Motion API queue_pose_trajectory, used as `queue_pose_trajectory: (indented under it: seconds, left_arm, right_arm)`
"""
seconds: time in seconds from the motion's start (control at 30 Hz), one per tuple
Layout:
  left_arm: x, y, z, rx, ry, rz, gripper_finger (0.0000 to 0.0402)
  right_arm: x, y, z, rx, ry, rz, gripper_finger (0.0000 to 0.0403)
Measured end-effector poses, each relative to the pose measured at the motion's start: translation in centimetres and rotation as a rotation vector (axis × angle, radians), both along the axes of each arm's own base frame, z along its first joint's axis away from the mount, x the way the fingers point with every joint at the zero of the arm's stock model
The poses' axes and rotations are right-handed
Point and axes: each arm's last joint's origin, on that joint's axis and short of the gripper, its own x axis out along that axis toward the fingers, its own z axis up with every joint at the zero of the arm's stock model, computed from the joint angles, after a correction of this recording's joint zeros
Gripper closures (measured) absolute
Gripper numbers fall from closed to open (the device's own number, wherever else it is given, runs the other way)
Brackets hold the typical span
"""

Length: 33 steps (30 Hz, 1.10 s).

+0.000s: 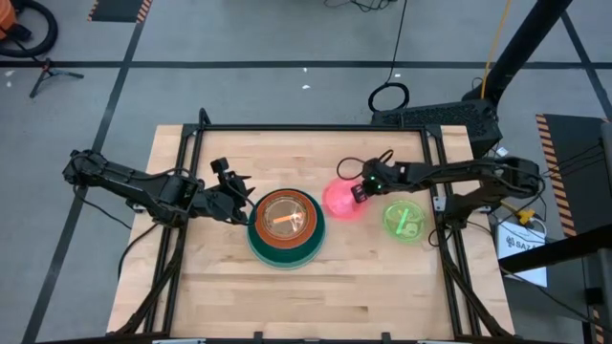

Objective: Stack plastic plates
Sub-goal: Stack the pink plate on top of the light orange plate

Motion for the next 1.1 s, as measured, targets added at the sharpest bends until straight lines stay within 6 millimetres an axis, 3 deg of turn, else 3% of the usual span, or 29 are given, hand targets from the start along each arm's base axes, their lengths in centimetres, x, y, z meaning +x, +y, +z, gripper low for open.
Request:
queue_pose_trajectory:
  seconds: [0.3,0.53,0.73,1.1]
  left_arm:
    - [0.0,0.0,0.0,0.001,0.000,-0.001,0.0243]
    - [0.0,0.0,0.0,0.004,0.000,-0.005,0.0243]
    - [0.1,0.0,0.0,0.008,0.000,-0.009,0.0243]
    - [0.2,0.0,0.2,0.015,-0.010,-0.018,0.0243]
  right_arm:
    - [-0.8,0.1,4.1,-0.079,-0.219,0.006,0.0401]
    - [0.3,0.9,5.7,-0.121,-0.394,0.049,0.0402]
    - [2.6,1.9,5.7,-0.110,-0.510,0.113,0.0402]
    - [9.7,2.1,6.0,-0.085,-0.417,0.254,0.0403]
